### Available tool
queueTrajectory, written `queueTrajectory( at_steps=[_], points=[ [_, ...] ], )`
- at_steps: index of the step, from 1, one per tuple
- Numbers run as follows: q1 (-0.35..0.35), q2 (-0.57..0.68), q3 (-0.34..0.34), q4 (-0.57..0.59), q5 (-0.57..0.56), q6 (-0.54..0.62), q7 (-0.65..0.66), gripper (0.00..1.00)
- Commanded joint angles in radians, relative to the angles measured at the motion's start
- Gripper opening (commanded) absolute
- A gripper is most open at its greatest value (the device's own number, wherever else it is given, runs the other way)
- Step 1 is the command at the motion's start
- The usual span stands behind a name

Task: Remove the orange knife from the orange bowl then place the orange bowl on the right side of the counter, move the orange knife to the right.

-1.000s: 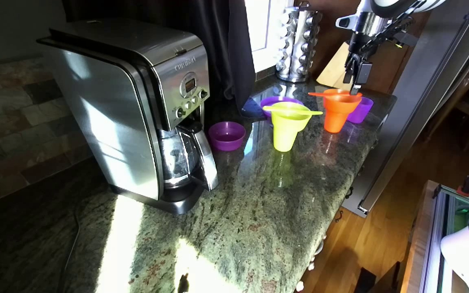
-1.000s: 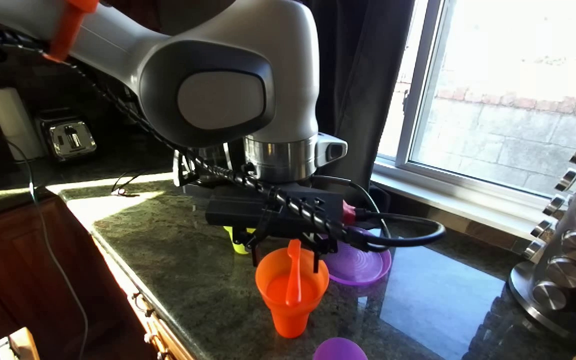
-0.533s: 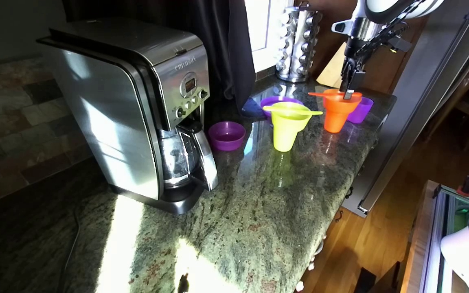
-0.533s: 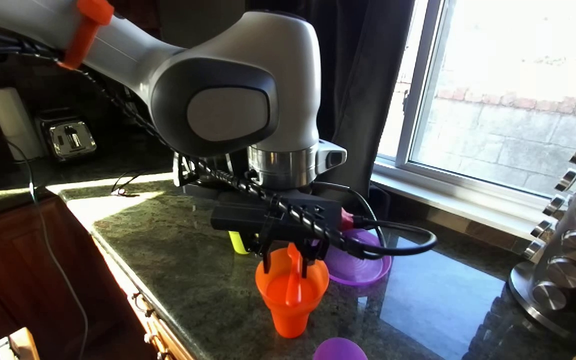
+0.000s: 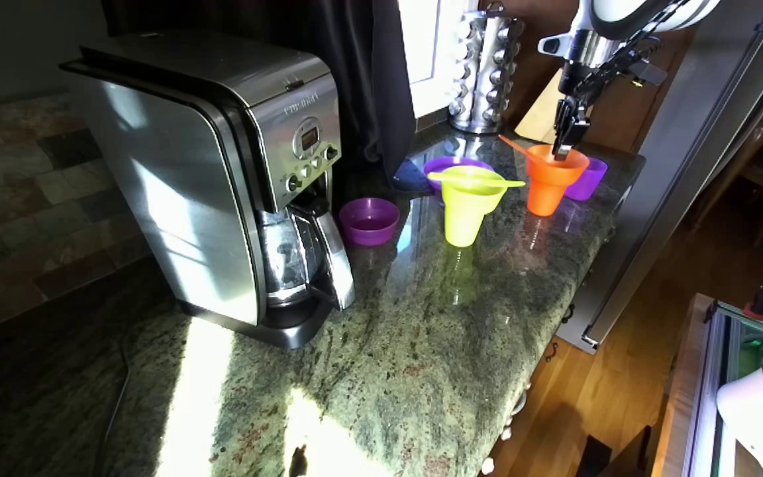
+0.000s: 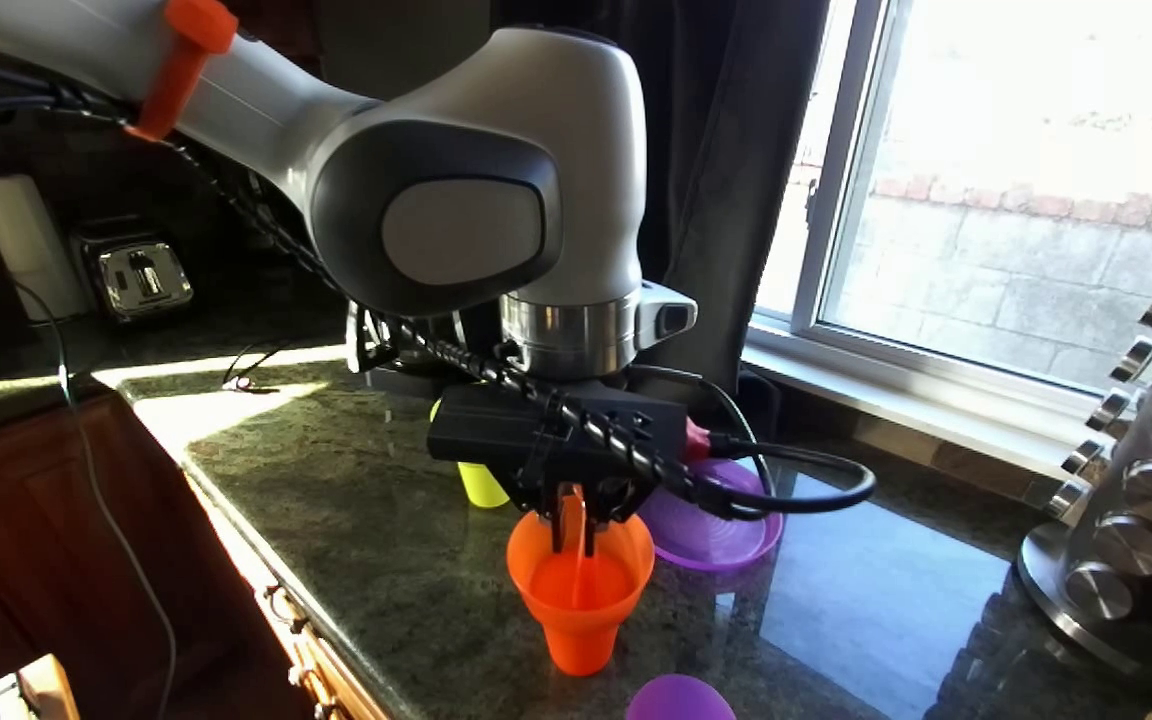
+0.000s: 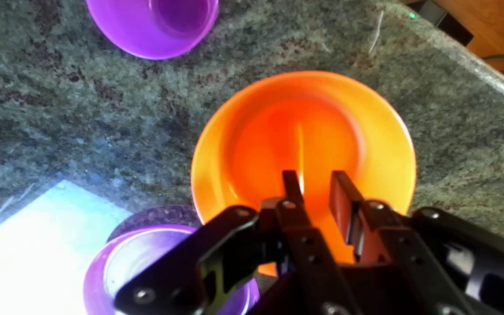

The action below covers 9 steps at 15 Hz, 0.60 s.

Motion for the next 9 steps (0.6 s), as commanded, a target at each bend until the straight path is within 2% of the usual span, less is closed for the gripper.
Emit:
queueTrajectory(
  at_steps=[1, 5, 6, 7, 9],
  points=[
    [-0.006, 0.015, 0.001, 0.006, 0.026, 0.018, -0.019, 0.00],
    [-0.007, 0.011, 0.000, 0.004, 0.029, 0.019, -0.024, 0.00],
    [-0.007, 0.001, -0.001, -0.001, 0.031, 0.021, -0.027, 0.26],
    [-0.007, -0.007, -0.001, -0.004, 0.033, 0.020, -0.026, 0.27],
    [-0.005, -0.035, -0.003, -0.013, 0.046, 0.014, -0.041, 0.40]
  ],
)
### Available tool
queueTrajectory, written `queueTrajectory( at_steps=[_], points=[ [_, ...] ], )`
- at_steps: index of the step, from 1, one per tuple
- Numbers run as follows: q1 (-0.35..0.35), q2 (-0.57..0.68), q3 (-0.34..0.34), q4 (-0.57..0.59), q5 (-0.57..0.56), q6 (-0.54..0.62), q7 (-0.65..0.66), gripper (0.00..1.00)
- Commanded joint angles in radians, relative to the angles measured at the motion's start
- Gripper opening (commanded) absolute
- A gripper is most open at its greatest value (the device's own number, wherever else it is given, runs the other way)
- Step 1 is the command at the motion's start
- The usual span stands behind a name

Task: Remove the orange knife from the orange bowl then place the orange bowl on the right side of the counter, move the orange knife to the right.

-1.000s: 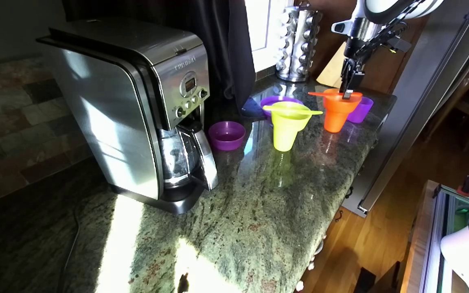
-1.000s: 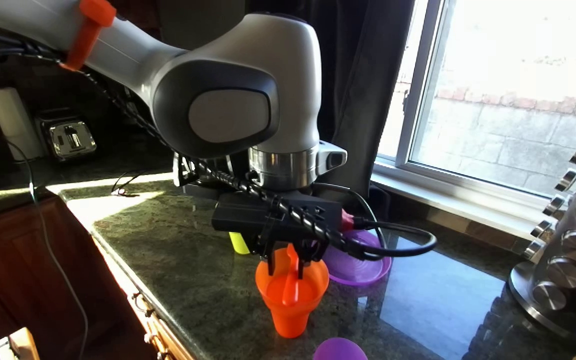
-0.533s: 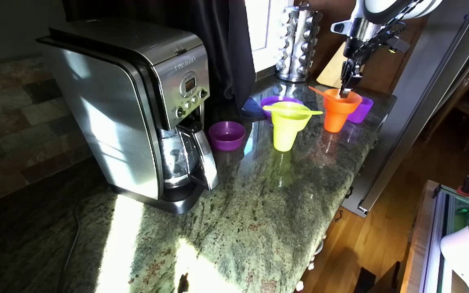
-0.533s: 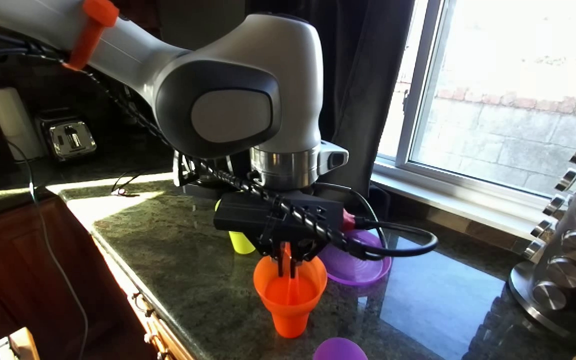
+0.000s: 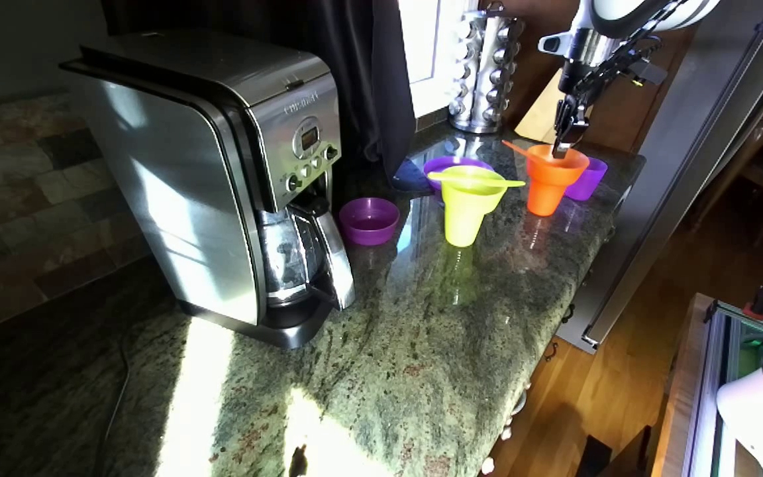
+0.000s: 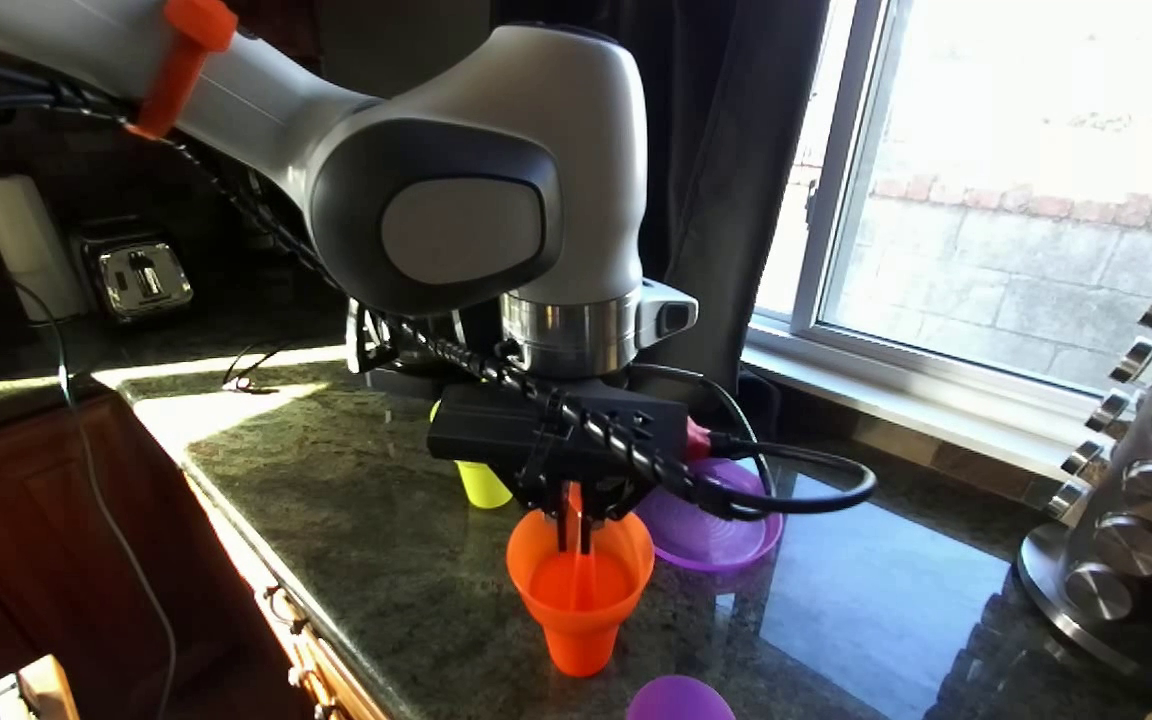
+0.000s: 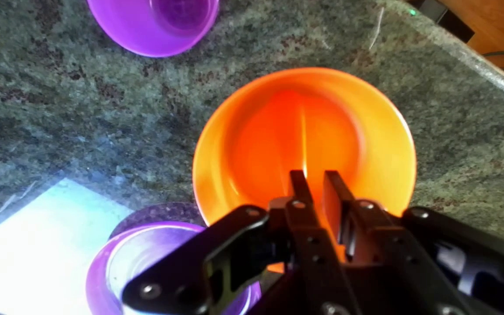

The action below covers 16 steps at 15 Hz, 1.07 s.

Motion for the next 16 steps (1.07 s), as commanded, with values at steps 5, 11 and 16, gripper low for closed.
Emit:
queueTrajectory(
  at_steps=[5, 11, 16],
  points=[
    [0.015, -0.049, -0.003, -0.004, 0.106, 0.013, -0.072, 0.77],
    [0.049, -0.007, -0.005, 0.019, 0.253, 0.014, -0.134, 1.00],
    [0.052, 0.024, 0.004, 0.034, 0.323, 0.038, -0.166, 0.99]
  ],
)
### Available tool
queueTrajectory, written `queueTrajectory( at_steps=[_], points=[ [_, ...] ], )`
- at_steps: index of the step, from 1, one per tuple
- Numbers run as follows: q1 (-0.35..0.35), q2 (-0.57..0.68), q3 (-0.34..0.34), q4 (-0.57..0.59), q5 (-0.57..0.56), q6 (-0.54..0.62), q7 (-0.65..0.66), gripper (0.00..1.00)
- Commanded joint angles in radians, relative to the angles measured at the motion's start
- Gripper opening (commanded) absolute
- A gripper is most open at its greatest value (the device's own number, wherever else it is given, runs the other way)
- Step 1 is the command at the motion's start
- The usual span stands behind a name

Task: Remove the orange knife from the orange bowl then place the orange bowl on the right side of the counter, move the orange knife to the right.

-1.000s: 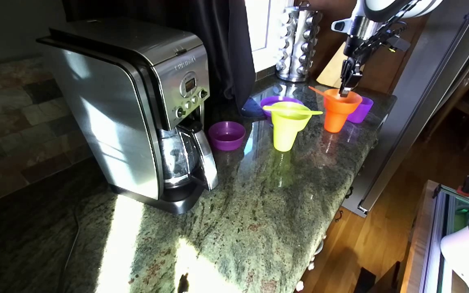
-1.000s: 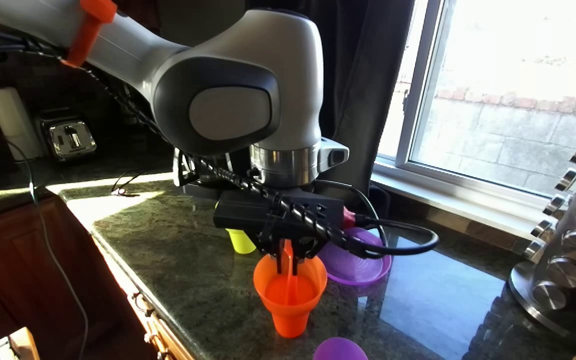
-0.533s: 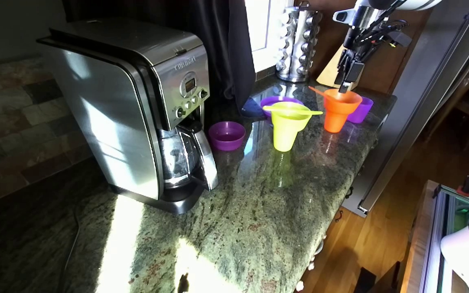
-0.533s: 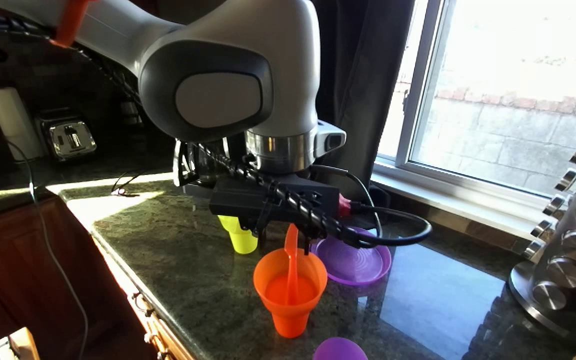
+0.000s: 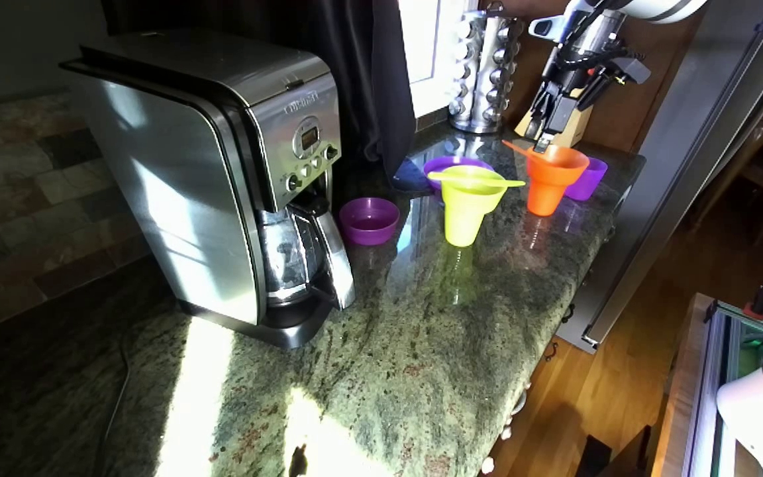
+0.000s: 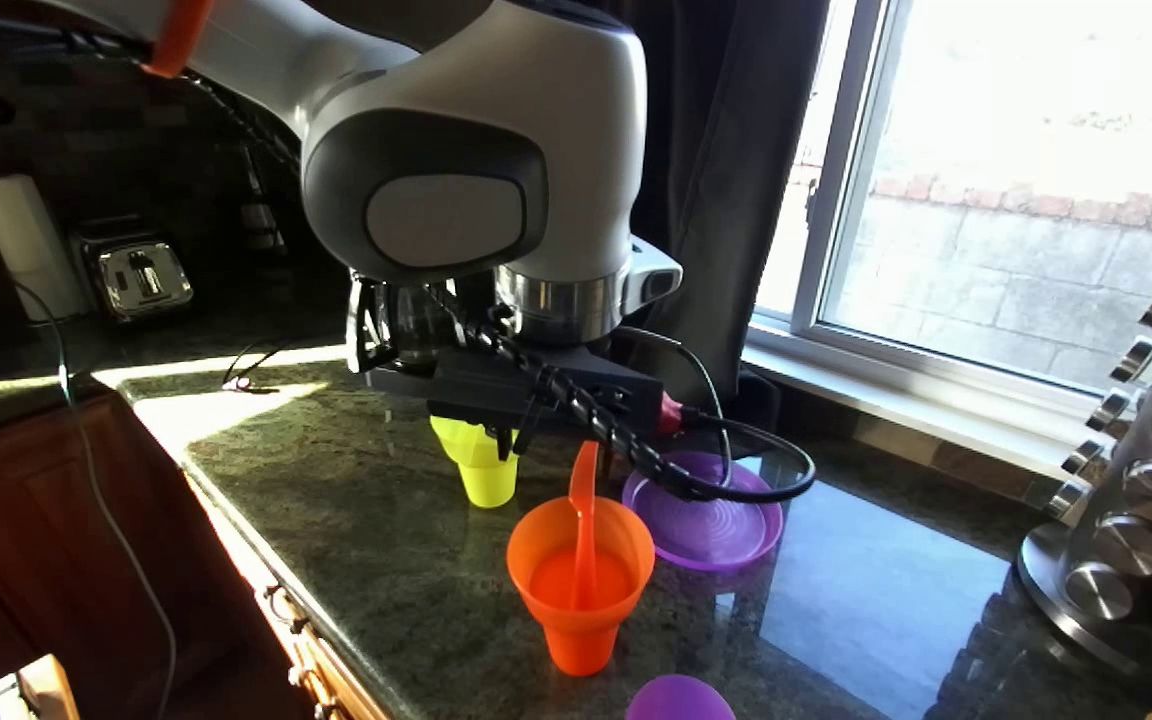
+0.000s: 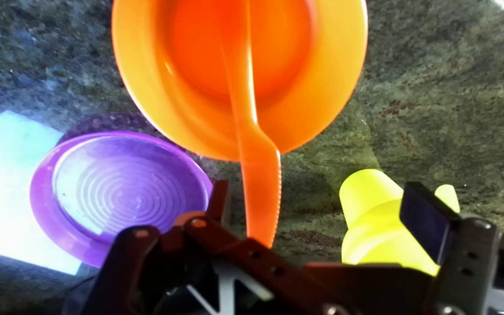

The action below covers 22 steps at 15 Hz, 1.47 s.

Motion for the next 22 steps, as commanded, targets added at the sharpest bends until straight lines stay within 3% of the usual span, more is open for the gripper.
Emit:
queueTrajectory(
  at_steps=[1, 7, 8, 9, 10, 18, 19, 22],
  points=[
    [0.001, 0.038, 0.004, 0.011, 0.060, 0.047, -0.044, 1.00],
    [-0.001, 0.068, 0.016, 0.014, 0.097, 0.094, -0.066, 0.97],
    [-0.002, 0.071, 0.018, 0.014, 0.097, 0.099, -0.066, 0.89],
    [-0.003, 0.074, 0.020, 0.014, 0.097, 0.104, -0.066, 0.73],
    [-0.004, 0.077, 0.022, 0.014, 0.098, 0.108, -0.067, 0.70],
    [-0.008, 0.088, 0.026, 0.028, 0.104, 0.111, -0.066, 0.08],
    [-0.009, 0.089, 0.026, 0.031, 0.104, 0.110, -0.066, 0.02],
    [-0.012, 0.090, 0.027, 0.036, 0.100, 0.111, -0.060, 0.06]
  ],
)
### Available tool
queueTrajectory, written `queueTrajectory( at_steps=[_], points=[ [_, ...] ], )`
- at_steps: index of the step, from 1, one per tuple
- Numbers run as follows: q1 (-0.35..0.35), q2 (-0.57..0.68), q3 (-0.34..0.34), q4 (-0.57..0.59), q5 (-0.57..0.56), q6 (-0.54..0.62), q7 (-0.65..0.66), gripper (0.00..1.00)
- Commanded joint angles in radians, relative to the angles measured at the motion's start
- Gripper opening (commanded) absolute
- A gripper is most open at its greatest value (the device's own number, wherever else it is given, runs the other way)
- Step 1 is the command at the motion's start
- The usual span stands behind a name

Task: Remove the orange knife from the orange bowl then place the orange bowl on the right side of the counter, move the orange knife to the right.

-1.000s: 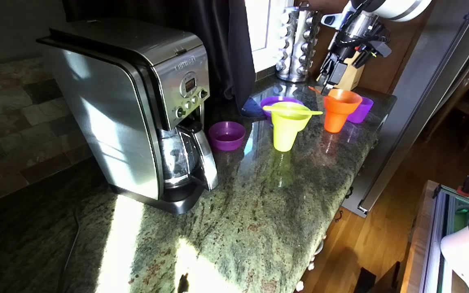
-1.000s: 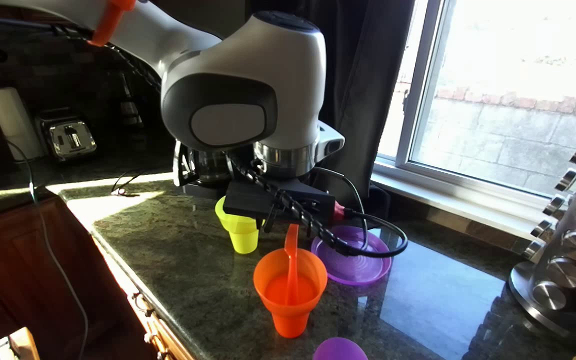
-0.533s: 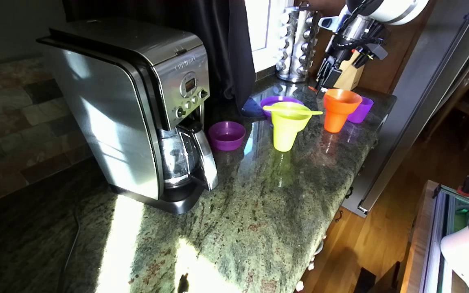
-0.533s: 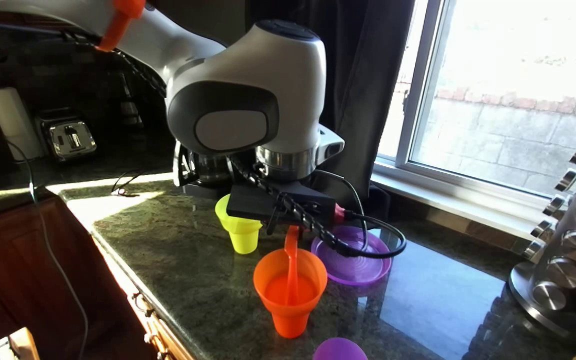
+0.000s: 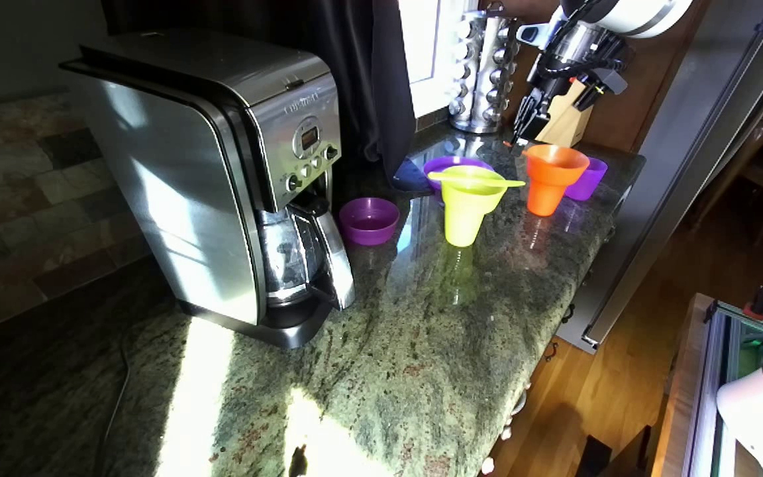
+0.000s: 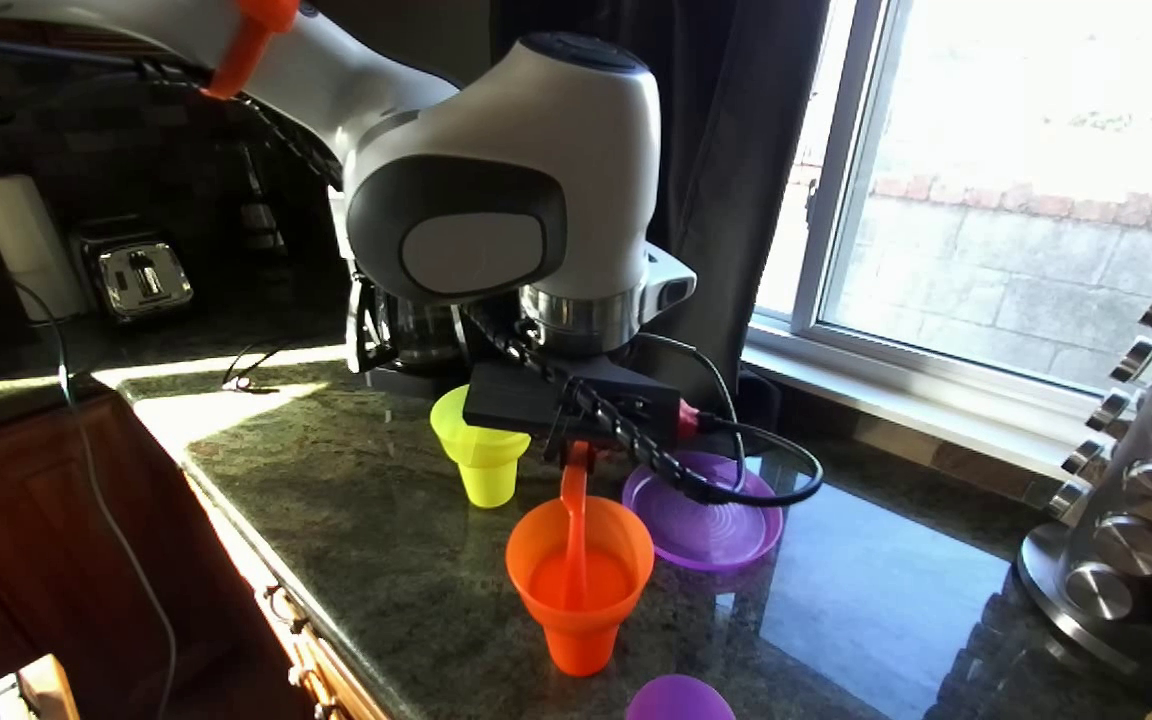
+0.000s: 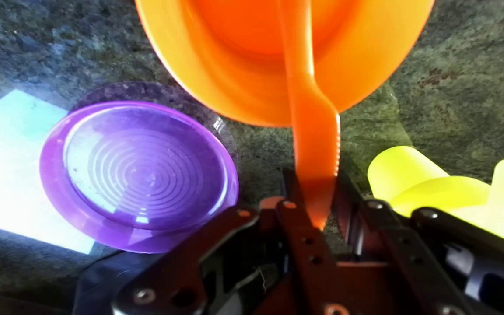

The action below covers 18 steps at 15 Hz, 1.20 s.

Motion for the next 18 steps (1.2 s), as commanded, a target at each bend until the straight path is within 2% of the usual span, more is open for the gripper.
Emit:
queueTrajectory(
  at_steps=[1, 9, 13, 15, 18],
  points=[
    [-0.013, 0.011, 0.010, 0.007, 0.024, 0.021, -0.014, 0.06],
    [-0.018, -0.106, 0.045, 0.007, -0.117, 0.000, 0.174, 0.06],
    [-0.016, -0.172, 0.084, -0.002, -0.250, -0.054, 0.327, 0.06],
    [-0.018, -0.207, 0.109, -0.003, -0.308, -0.147, 0.450, 0.06],
    [-0.006, -0.239, 0.136, -0.004, -0.336, -0.284, 0.619, 0.06]
  ],
)
